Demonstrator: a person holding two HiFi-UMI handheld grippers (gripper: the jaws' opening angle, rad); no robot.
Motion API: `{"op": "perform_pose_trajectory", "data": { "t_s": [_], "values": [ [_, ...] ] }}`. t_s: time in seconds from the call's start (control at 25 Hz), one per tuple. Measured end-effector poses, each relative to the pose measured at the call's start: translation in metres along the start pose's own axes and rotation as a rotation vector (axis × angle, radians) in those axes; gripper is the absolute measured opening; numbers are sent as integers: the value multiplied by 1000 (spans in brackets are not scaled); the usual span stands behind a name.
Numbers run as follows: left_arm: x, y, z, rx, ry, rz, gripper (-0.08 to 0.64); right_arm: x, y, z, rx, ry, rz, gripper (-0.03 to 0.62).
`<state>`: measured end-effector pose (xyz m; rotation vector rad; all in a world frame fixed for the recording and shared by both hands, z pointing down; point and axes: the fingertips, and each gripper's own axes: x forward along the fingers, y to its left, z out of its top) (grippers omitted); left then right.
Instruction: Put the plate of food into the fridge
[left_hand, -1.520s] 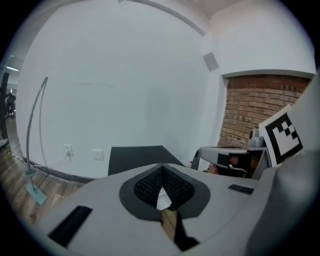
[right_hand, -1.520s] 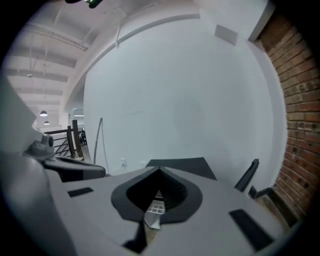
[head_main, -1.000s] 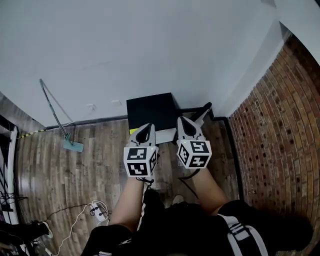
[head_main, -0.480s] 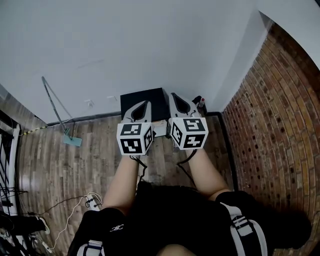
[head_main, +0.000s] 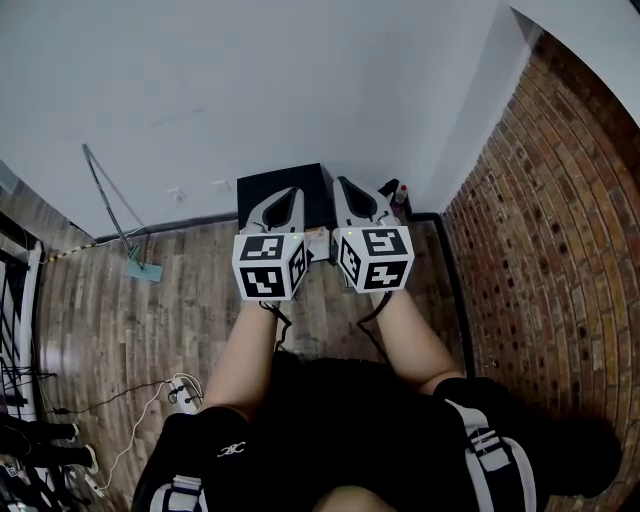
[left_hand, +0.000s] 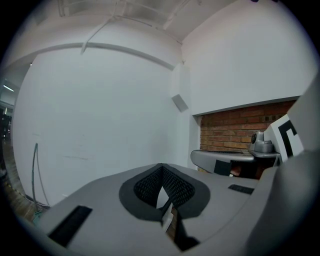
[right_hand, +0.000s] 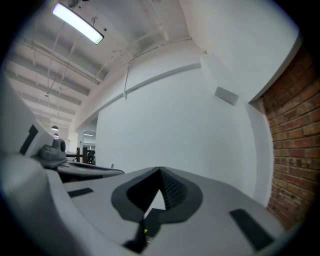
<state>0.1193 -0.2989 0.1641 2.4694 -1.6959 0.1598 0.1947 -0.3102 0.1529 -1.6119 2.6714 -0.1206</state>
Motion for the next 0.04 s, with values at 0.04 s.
{"op": "perform_pose_trajectory", "data": {
  "t_s": [0.04],
  "values": [
    [3,-5,-5,2,1,1,-2,-2,-5,-5,4,1,2,12]
  ]
}}
